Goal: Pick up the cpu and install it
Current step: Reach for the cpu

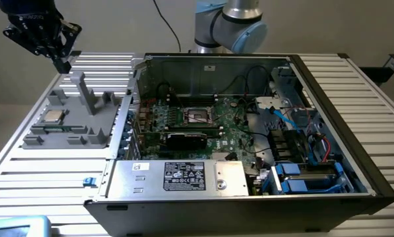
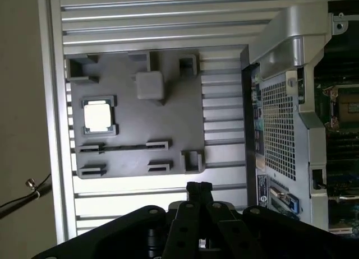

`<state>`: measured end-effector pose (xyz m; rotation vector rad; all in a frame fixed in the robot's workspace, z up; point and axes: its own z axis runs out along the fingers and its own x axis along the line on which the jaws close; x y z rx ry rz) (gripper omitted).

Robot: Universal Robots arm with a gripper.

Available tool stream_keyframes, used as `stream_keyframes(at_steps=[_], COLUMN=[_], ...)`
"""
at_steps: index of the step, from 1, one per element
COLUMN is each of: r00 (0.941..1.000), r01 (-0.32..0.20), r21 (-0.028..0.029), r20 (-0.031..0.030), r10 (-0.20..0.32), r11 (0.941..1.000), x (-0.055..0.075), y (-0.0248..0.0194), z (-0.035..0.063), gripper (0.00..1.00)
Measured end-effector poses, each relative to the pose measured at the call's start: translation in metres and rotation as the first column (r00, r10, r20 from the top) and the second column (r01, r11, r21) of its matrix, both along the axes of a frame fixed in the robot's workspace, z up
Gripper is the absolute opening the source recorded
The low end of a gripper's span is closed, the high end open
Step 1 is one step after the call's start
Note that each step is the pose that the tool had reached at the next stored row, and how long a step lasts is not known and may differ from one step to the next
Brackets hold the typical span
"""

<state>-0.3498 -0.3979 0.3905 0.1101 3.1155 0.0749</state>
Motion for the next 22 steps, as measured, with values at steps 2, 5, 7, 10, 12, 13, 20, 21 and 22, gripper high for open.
stream_keyframes(at_steps=[2, 5, 7, 10, 12, 13, 20, 21, 22], r00=[1.0000, 1.0000, 1.0000, 1.0000, 1.0000, 1.0000, 1.0000, 1.0000, 1.0000], r01=[0.000, 0.000, 0.000, 0.000, 0.000, 0.000, 0.000, 0.000, 0.000], r21=[0.0000, 0.0000, 0.0000, 0.0000, 0.0000, 0.0000, 0.0000, -0.0002, -0.0005], r20=[0.0001, 0.0000, 0.0000, 0.0000, 0.0000, 0.0000, 0.0000, -0.0001, 0.0001], r10=[0.000, 0.000, 0.000, 0.000, 0.000, 0.000, 0.000, 0.000, 0.000], r11=[1.0000, 1.0000, 1.0000, 1.0000, 1.0000, 1.0000, 1.0000, 1.0000, 1.0000], x=[-0.009, -0.023, -0.032, -0.046, -0.054, -0.059, -0.090, -0.094, -0.097], y=[0.0001, 0.0003, 0.0004, 0.0006, 0.0008, 0.0009, 0.0023, 0.0038, 0.0066], z=[-0.0006, -0.0016, -0.0024, -0.0035, -0.0043, -0.0048, -0.0066, -0.0067, -0.0068], gripper=[0.11, 0.11, 0.11, 0.11, 0.11, 0.11, 0.11, 0.11, 0.11])
